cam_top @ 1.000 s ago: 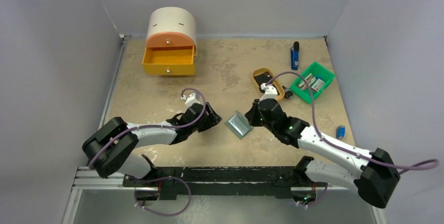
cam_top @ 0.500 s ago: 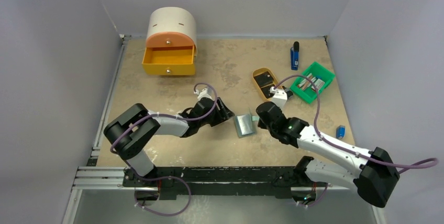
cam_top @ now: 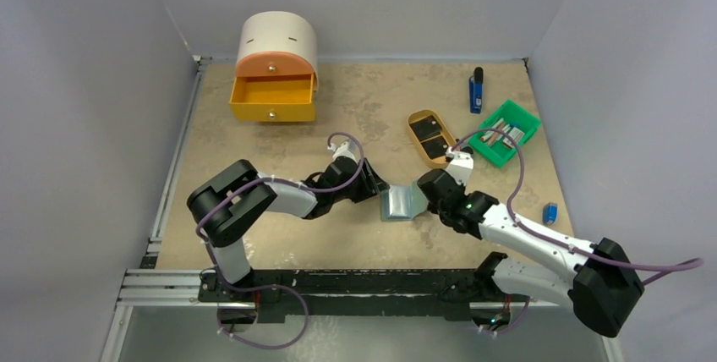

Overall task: Put the credit cards into the card holder
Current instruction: Open the card holder at the center of the board.

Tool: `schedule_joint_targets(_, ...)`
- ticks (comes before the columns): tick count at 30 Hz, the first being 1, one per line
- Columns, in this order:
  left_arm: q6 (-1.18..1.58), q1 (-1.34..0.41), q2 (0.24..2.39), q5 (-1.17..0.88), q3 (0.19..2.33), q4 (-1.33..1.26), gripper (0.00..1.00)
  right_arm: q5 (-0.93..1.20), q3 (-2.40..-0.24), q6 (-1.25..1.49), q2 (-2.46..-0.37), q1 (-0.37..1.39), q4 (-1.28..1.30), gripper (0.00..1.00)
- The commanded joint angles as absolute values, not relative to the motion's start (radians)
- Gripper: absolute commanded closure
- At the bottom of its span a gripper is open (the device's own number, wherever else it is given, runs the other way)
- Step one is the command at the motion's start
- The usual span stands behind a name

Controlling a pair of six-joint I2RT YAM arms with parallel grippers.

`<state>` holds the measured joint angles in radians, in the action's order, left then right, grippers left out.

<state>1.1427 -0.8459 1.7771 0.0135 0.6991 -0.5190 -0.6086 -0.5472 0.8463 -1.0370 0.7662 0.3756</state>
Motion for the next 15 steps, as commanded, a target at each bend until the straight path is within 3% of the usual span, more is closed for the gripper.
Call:
schedule_joint_targets(1, 1.137, -0.855, 1.814, -0.018, 0.699, -0.479, 0.57, -0.638, -0.551, 0.9, -1.059, 0.758, 0.419, 1.0)
schedule_joint_targets(6, 1.142, -0.857, 1.832, -0.034, 0.686, -0.508, 0.71, -0.626, -0.544, 0.912, -1.056, 0.757, 0.42, 1.0)
schedule_joint_targets(9, 1.147, -0.858, 1.835, -0.036, 0.672, -0.523, 0.73, -0.62, -0.543, 0.919, -1.063, 0.756, 0.422, 1.0)
schedule_joint_targets(15, 1.132, -0.858, 1.76, 0.01, 0.632, -0.474, 0.6, -0.597, -0.537, 0.942, -1.084, 0.755, 0.421, 1.0)
